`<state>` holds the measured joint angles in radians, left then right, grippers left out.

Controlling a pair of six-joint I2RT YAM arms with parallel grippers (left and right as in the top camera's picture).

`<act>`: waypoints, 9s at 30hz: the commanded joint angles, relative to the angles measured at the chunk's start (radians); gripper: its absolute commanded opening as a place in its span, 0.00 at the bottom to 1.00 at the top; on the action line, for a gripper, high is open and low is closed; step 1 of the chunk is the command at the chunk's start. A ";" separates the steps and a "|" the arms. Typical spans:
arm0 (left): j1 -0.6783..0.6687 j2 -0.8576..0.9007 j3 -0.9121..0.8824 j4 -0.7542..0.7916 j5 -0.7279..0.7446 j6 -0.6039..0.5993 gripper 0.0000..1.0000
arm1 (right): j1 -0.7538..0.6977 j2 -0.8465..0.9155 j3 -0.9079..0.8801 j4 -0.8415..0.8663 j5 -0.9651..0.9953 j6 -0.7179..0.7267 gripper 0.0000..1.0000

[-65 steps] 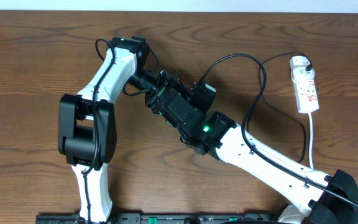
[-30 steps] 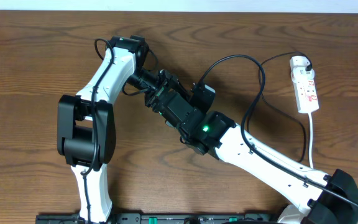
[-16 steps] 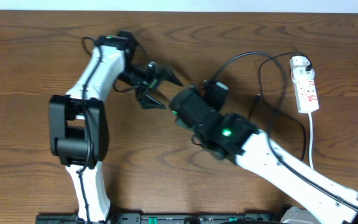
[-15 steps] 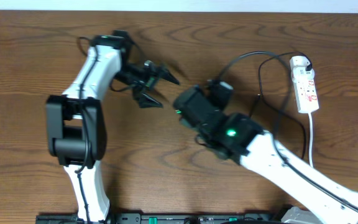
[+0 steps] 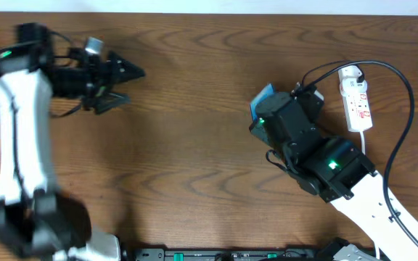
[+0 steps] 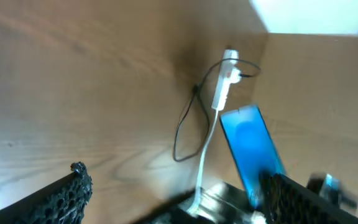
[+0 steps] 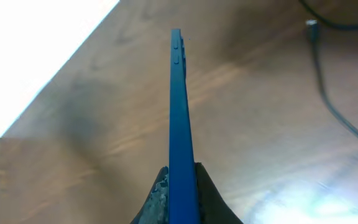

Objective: Plug charger to phone and switch on socket

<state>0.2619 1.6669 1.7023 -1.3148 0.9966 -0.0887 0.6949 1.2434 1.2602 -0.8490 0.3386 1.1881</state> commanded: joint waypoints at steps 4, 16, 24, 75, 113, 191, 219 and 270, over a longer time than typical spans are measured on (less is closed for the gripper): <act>0.018 -0.277 0.014 -0.099 0.005 0.324 0.91 | -0.053 -0.013 -0.176 0.266 -0.183 -0.095 0.01; 0.018 -0.761 -0.322 -0.101 -0.111 0.403 0.91 | -0.308 -0.013 -0.521 0.846 -0.659 -0.084 0.01; 0.017 -0.820 -0.782 0.407 -0.106 -0.116 0.98 | -0.413 -0.013 -0.530 0.850 -0.818 -0.079 0.01; -0.449 -0.295 -1.046 1.764 -0.145 -1.671 0.62 | -0.150 -0.013 -0.530 0.995 -0.704 0.318 0.01; -0.528 -0.295 -1.046 2.036 -0.167 -1.753 0.19 | -0.006 0.076 -0.530 1.102 -0.613 0.647 0.01; -0.612 -0.126 -0.875 1.675 -0.092 -0.841 0.07 | -0.265 -0.640 -0.529 0.307 -0.126 -0.748 0.99; -0.612 -0.105 -0.876 1.600 0.022 -0.769 0.07 | -0.459 0.446 0.054 -0.163 -0.188 -0.523 0.56; -0.612 -0.105 -0.876 1.600 0.061 -0.859 0.08 | -0.458 0.826 0.053 0.025 -0.121 -0.523 0.37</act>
<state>-0.3489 1.5673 0.8028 0.2760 1.0378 -0.9459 0.2394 2.0205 1.3277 -0.8097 0.2401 0.6628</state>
